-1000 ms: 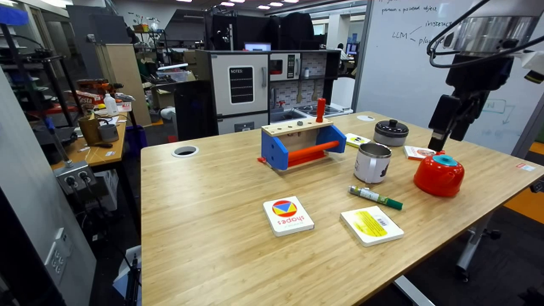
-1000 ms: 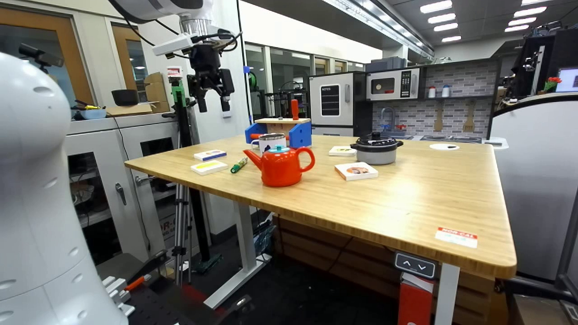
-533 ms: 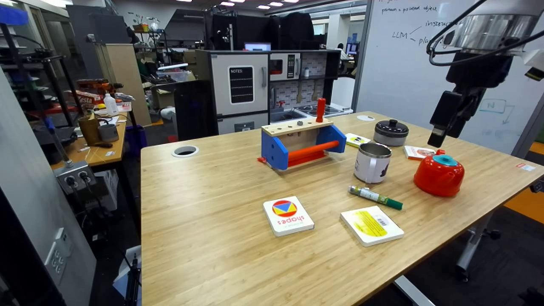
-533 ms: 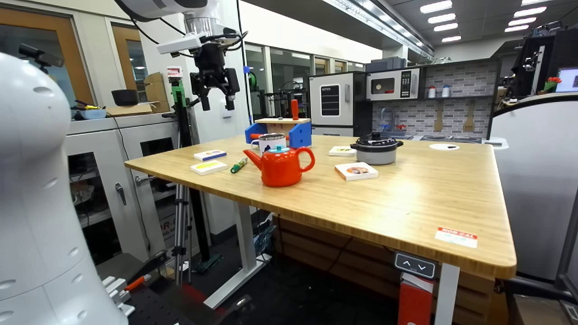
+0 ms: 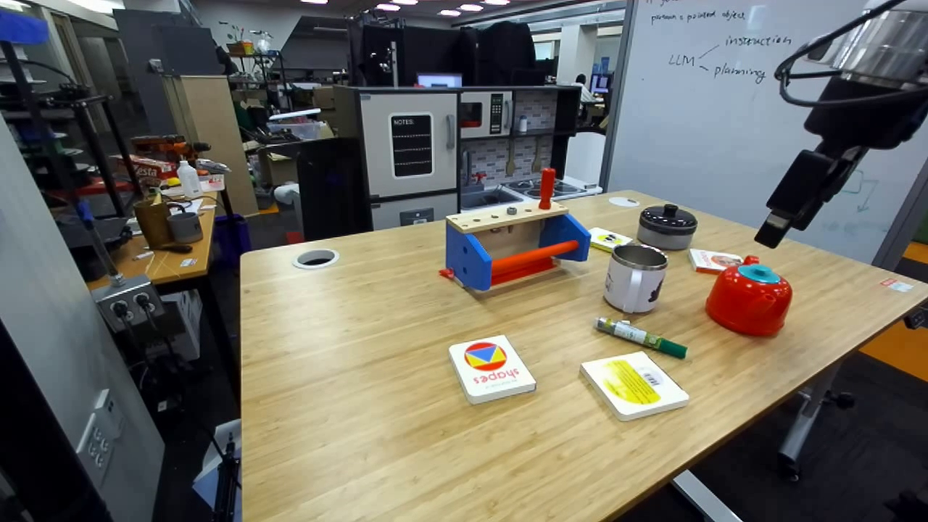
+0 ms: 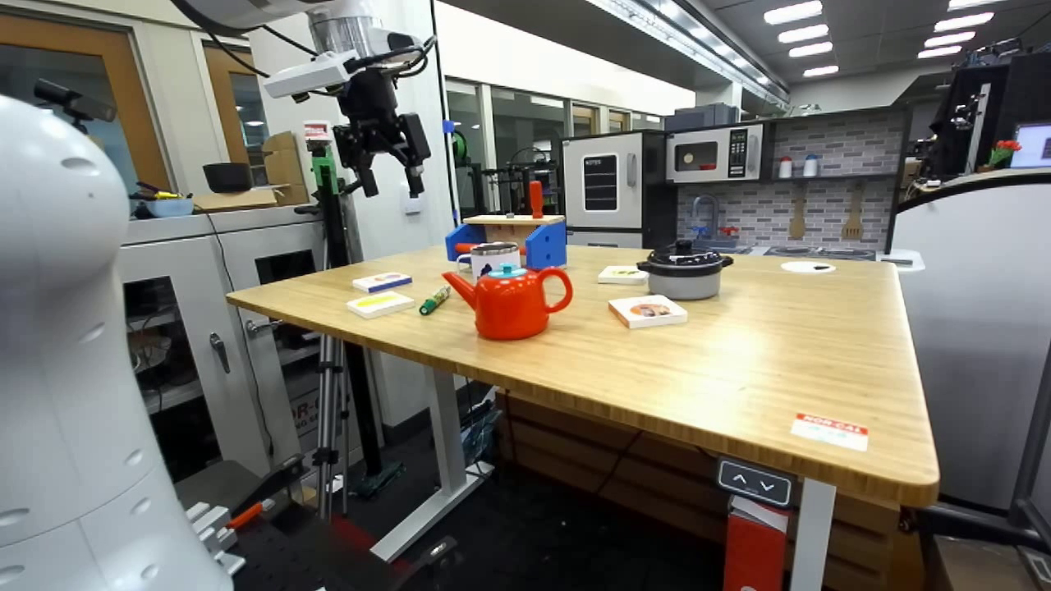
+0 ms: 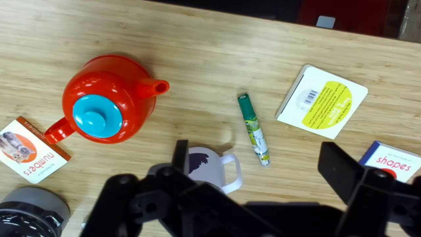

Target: Put the mug on the book

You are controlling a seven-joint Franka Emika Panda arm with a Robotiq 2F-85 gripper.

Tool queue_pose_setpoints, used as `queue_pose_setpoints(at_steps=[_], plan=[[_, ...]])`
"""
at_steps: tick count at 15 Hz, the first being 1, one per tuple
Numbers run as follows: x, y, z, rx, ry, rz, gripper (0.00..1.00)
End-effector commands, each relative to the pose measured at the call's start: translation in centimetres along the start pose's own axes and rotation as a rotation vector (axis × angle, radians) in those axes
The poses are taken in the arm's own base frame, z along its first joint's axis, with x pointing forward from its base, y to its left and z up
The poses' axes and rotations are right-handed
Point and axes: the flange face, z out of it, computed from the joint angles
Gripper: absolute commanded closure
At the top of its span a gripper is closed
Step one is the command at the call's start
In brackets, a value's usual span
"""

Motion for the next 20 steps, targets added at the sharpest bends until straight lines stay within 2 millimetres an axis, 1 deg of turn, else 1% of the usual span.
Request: queue_pose_setpoints(at_steps=[1, 4, 8, 10, 11, 20], plan=[[-1.3, -0.4, 0.9, 0.02, 0.009, -0.02, 0.0], [-2.3, -0.5, 1.6, 0.037, -0.024, -0.027, 0.0], [-3.0, 0.4, 2.1, 0.042, -0.042, -0.001, 0.0], [-3.0, 0.9, 1.8, 0.041, -0.035, 0.009, 0.0], [-2.7, 0.5, 2.2, 0.022, -0.046, 0.012, 0.0], [-2.7, 0.7, 1.9, 0.024, -0.04, 0.017, 0.0]])
